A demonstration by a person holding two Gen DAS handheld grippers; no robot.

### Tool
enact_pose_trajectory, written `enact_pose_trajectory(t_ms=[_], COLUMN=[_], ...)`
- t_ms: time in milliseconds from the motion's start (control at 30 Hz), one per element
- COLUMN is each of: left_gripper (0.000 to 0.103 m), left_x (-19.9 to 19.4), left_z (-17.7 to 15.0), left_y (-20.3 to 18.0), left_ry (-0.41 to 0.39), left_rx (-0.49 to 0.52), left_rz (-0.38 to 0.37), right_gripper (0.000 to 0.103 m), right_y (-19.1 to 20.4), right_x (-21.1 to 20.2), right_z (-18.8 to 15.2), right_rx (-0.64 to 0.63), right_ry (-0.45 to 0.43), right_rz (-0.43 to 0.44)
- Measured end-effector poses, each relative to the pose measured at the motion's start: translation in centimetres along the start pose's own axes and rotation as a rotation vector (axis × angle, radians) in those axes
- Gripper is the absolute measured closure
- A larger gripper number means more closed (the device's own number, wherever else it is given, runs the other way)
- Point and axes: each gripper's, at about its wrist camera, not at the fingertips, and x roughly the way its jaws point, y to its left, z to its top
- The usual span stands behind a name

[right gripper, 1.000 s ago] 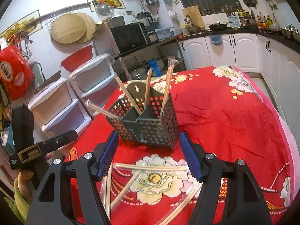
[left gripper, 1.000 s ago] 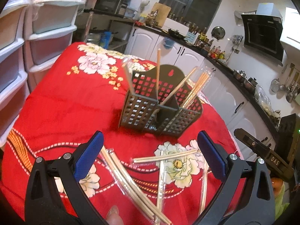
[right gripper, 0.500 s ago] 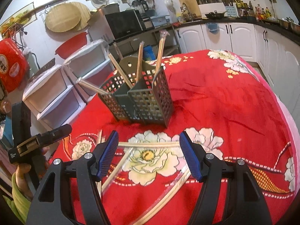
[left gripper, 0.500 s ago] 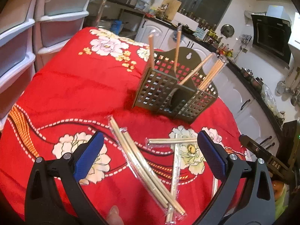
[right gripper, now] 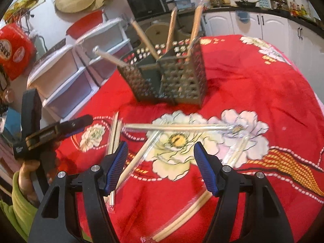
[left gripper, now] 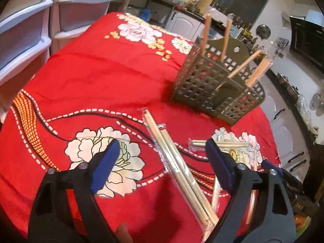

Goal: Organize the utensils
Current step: 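Close the left gripper on a wrapped chopstick while the right gripper grasps another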

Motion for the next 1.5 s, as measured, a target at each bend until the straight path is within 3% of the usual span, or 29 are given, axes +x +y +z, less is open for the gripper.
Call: enact_pose_trajectory(t_ms=[200, 467, 967, 1100, 1200, 1300, 1500], left_gripper=[0.049, 0.058, 0.094, 0.099, 0.100, 0.100, 0.101], left_x=[2.5, 5.0, 7.1, 7.0, 6.4, 5.5, 2.8], left_z=[0.7, 2.3, 3.8, 3.8, 3.7, 3.6, 3.7], left_y=[1.5, 3.3, 2.6, 2.9, 3.1, 2.9, 2.3], left_ry=[0.061, 0.108, 0.080, 0.069, 0.060, 0.037, -0.027], left_rx=[-0.060, -0.145, -0.076, -0.080, -0.094, -0.090, -0.081], left_rz=[-0.016, -0.042, 0.055, 0.038, 0.005, -0.014, -0.044], right_gripper=[0.042, 0.052, 0.058, 0.076, 0.086, 0.094, 0.096], right_y=[1.6, 2.8, 4.5, 4.9, 4.8, 4.5, 4.9], right_x=[2.7, 6.5, 11.0, 12.0, 12.1, 11.4, 9.8], right_z=[-0.4, -0.3, 1.4, 1.9, 2.3, 2.9, 3.2], right_rx=[-0.037, -0.043, -0.150, -0.198, -0.187, -0.141, -0.094], right_ry=[0.073, 0.165, 0.212, 0.202, 0.197, 0.184, 0.175], right_rz=[-0.001, -0.014, -0.138, -0.181, -0.169, -0.094, 0.005])
